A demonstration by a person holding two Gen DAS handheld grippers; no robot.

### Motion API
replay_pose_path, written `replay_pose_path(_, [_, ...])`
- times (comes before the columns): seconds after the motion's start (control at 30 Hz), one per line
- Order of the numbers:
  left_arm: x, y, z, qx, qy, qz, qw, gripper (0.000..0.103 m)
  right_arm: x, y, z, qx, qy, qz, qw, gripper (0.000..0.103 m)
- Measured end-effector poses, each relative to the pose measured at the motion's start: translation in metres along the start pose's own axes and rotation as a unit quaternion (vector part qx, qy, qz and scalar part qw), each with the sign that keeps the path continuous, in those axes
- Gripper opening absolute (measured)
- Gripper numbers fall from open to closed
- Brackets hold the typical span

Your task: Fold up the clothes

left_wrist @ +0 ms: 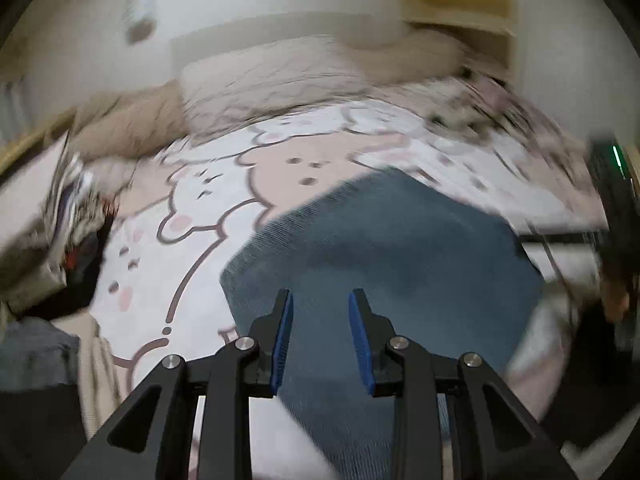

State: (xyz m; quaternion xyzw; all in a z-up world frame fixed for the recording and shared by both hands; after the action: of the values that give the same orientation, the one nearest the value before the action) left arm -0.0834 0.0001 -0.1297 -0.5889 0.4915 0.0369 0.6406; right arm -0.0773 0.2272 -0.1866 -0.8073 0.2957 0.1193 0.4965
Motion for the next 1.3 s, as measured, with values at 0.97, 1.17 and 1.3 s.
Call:
replay_pose_path(0.97, [0.128, 0.019, 0.114, -0.200, 0.579, -0.043, 0.7889, 0.056, 0.044, 0.011, -0.009, 0.001, -0.064, 0.012, 0.998, 0.008])
replay_pose_path(1.17, [0.132, 0.036, 0.110, -0.231, 0.612, -0.034, 0.7557, 0.053, 0.045, 0.011, -0.012, 0.006, -0.073, 0.015, 0.997, 0.008])
replay_pose_path(1.3, [0.124, 0.054, 0.095, -0.260, 0.602, -0.036, 0.7538, 0.039, 0.044, 0.011, -0.011, 0.003, -0.069, 0.014, 0.997, 0.008])
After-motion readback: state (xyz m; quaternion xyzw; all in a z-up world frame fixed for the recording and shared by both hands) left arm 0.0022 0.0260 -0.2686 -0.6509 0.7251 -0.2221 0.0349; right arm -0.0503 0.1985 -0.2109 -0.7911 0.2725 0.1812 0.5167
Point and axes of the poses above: each gripper's, at about its wrist camera, not at the fingertips, and y roughly the way its jaws point, z to its right, x to its underside, the point moved 6 cm from there along y, roughly the way its jaws point
